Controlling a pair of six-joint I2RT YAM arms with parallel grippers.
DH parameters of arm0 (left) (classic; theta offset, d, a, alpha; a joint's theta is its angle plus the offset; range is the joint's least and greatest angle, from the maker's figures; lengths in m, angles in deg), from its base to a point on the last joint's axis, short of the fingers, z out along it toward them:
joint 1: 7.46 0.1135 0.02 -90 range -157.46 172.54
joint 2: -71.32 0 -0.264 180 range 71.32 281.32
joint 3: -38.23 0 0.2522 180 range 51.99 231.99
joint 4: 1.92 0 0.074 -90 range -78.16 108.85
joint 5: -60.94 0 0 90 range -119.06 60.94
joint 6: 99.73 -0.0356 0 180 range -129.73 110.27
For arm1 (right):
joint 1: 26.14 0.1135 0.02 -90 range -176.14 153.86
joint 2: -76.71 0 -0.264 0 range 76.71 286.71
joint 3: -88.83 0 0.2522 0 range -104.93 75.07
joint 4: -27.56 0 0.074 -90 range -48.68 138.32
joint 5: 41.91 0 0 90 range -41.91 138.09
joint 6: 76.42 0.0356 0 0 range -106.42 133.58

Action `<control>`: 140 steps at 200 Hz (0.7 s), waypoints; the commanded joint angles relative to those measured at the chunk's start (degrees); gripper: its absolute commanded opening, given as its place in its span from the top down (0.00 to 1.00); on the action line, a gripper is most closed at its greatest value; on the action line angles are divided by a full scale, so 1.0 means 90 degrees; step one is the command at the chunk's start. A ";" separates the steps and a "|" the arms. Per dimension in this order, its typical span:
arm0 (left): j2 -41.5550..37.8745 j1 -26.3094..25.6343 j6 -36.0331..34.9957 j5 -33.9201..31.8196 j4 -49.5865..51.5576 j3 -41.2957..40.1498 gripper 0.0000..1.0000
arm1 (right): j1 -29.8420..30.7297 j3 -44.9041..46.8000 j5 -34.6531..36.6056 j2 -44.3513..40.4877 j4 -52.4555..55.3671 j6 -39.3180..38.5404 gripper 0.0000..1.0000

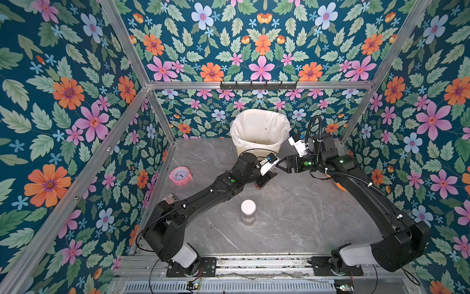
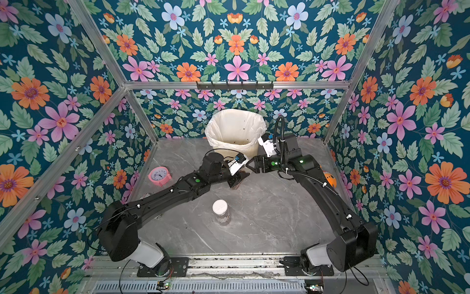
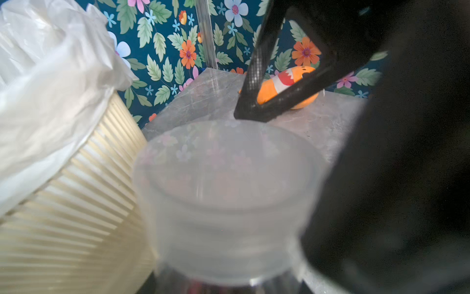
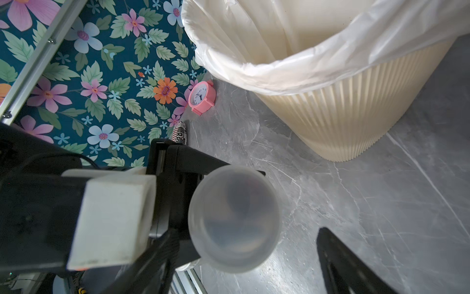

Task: Empty the moldy dried flower tea in the jars
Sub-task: Unscrew the lid from the jar.

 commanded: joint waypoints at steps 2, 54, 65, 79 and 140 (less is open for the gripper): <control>0.0049 -0.0022 0.0052 -0.0208 -0.0161 0.0063 0.52 | 0.0077 -0.0119 0.0040 0.0159 -0.0584 0.0392 0.16; 0.0085 -0.0018 0.0165 -0.0003 -0.0264 -0.0007 0.52 | 0.0123 0.0075 0.0225 0.0249 -0.1432 0.0833 0.19; 0.0063 -0.0018 0.0207 0.0124 -0.0295 -0.0014 0.52 | 0.0137 0.0229 0.0207 0.0204 -0.1820 0.0968 0.19; 0.0044 -0.0014 0.0284 0.0269 -0.0301 -0.0002 0.52 | 0.0134 0.0440 0.0120 0.0143 -0.2222 0.1108 0.19; 0.0042 -0.0005 0.0513 0.0412 -0.0306 0.0059 0.52 | 0.0158 0.0915 -0.0071 -0.0095 -0.2827 0.1287 0.34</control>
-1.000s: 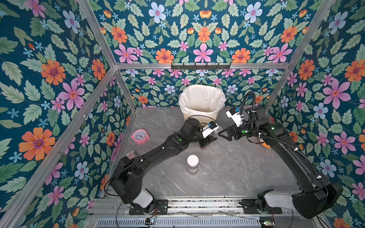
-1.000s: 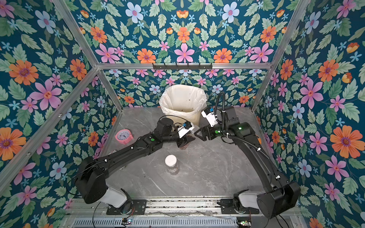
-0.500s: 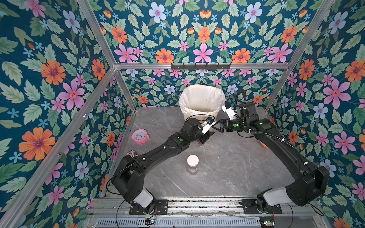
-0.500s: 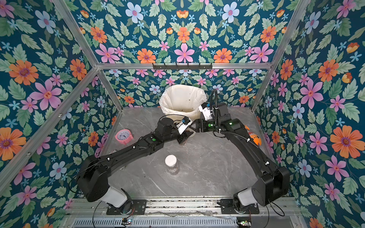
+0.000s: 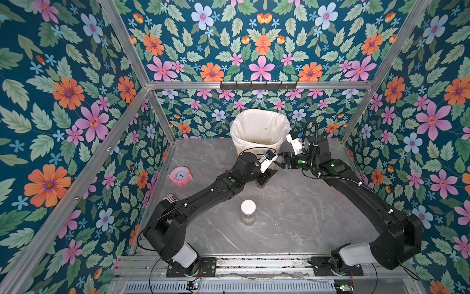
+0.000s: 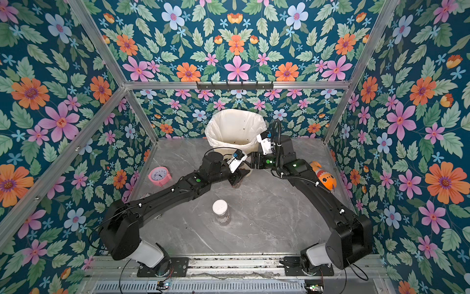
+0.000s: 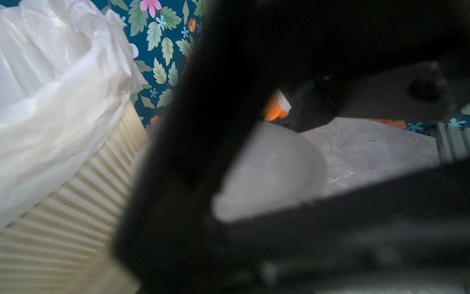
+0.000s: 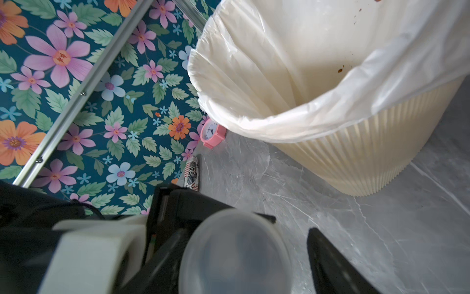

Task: Empty the moldy dried flower tea in the jars
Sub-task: Unscrew the lid from the jar.

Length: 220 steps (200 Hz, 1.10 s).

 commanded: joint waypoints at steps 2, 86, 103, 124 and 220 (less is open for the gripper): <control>-0.0014 0.0000 0.0071 0.0272 -0.0057 0.0057 0.52 | 0.0019 0.0005 -0.0216 -0.0056 -0.0561 0.0126 0.35; -0.0097 0.0219 0.0274 0.1005 0.0285 0.0223 0.53 | -0.0065 0.0090 -0.0952 -0.0251 -0.0153 -0.0229 0.31; -0.0102 0.0219 0.0279 0.1077 0.0285 0.0223 0.53 | -0.0065 0.0085 -0.0882 -0.0252 -0.0014 -0.0339 0.31; -0.0151 0.0214 0.0207 0.1162 0.0348 0.0223 0.53 | -0.0076 0.0091 -0.0797 -0.0292 0.0111 -0.0488 0.35; -0.0492 0.0396 -0.0160 0.3992 0.0793 0.0243 0.53 | -0.0553 0.0700 -0.3148 -0.0721 -0.0585 -0.1146 0.43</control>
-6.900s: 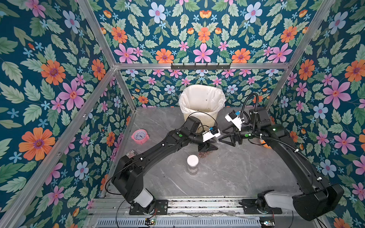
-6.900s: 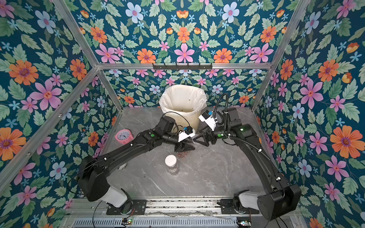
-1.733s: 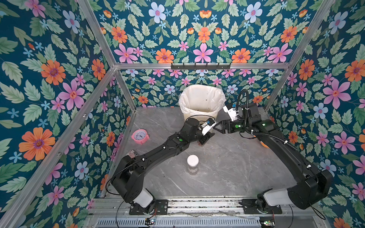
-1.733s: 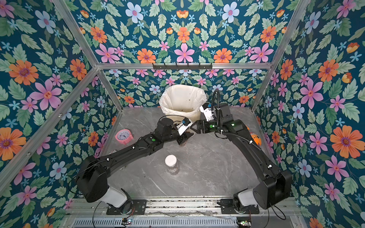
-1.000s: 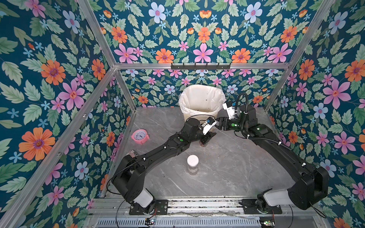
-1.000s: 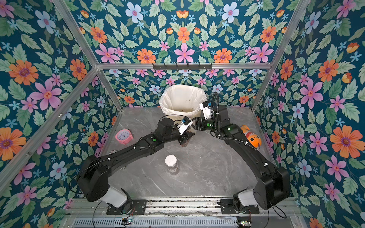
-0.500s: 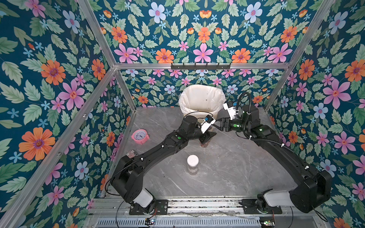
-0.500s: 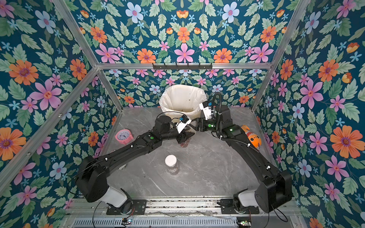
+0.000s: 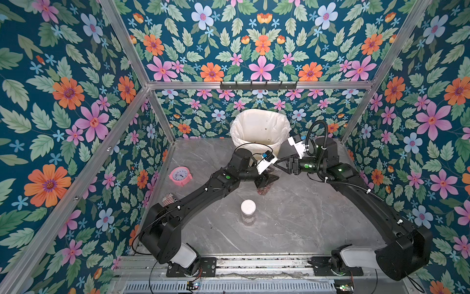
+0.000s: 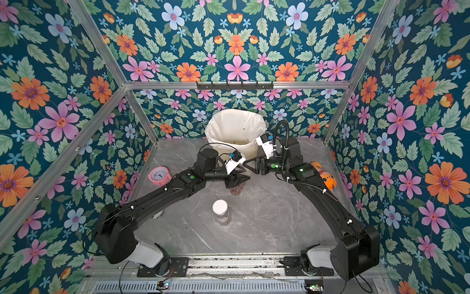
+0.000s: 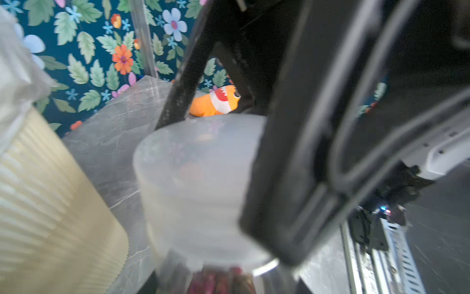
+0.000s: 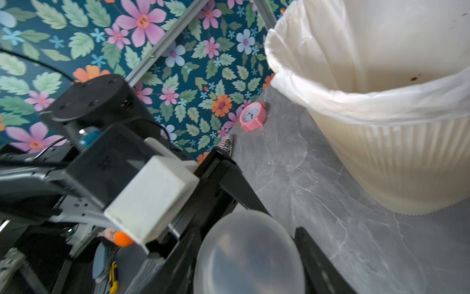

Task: Empty the moldy dried flower tea in the jars
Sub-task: Unscrew the lid from the jar.

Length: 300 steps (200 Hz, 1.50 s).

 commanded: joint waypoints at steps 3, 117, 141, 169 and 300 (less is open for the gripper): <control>-0.0136 0.0015 -0.0209 0.1609 -0.0157 0.0040 0.53 | -0.0144 0.0182 -0.1162 -0.0053 -0.0539 -0.0173 0.43; -0.0049 0.0111 -0.0180 0.0428 -0.0454 -0.0094 0.53 | -0.0310 0.0132 -0.0517 -0.0239 -0.0492 0.0050 0.15; 0.0041 0.0107 0.0120 -0.0759 -0.0942 -0.0152 0.54 | -0.0310 0.0084 0.0870 -0.0255 -0.0051 0.0110 0.16; 0.0165 0.0103 0.0334 -0.1572 -0.1173 -0.0110 0.54 | -0.0292 0.0135 0.1687 -0.0217 -0.0146 0.0380 0.25; 0.0452 0.0026 0.0389 -0.1870 -0.0884 0.0123 0.53 | 0.0329 -0.0569 0.1866 0.0786 -0.0584 0.0813 0.18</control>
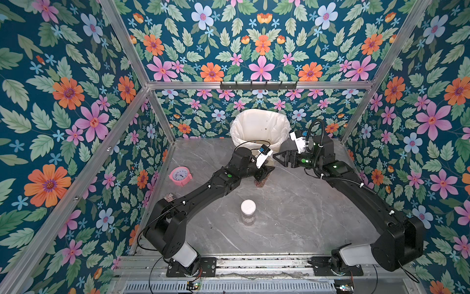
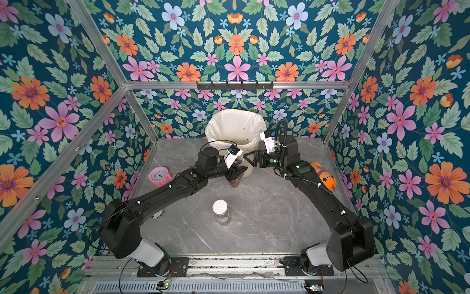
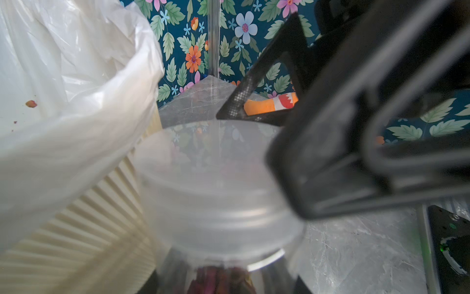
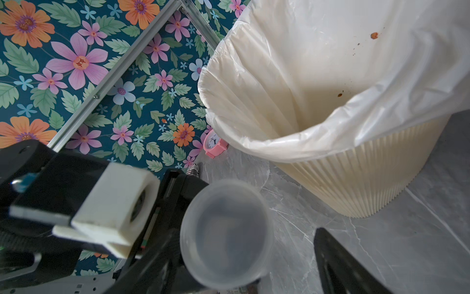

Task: Empty the moldy dried flower tea in the jars
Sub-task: Unscrew the lid from the jar.

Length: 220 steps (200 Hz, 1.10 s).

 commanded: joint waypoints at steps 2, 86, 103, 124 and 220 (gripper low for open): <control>0.0016 -0.0012 -0.0065 0.0057 -0.0113 0.0076 0.53 | 0.0124 -0.0171 0.0067 0.0104 -0.0151 0.0053 0.18; -0.0113 -0.0028 -0.0153 0.0338 -0.0080 0.0049 0.54 | 0.0155 -0.0217 0.0081 0.0070 0.0240 -0.0254 0.36; -0.0212 -0.0027 -0.0148 0.0539 -0.0100 0.0017 0.54 | 0.0078 -0.0078 0.0034 -0.0065 0.0323 -0.0406 0.34; -0.0323 -0.0009 -0.0153 0.0702 -0.0141 -0.0049 0.54 | -0.0071 0.0142 -0.0153 -0.0275 0.0202 -0.0406 0.32; -0.0622 0.0047 -0.0164 0.1126 -0.0395 -0.0344 0.54 | -0.0481 0.0622 -0.0671 -0.0793 0.0294 -0.0560 0.28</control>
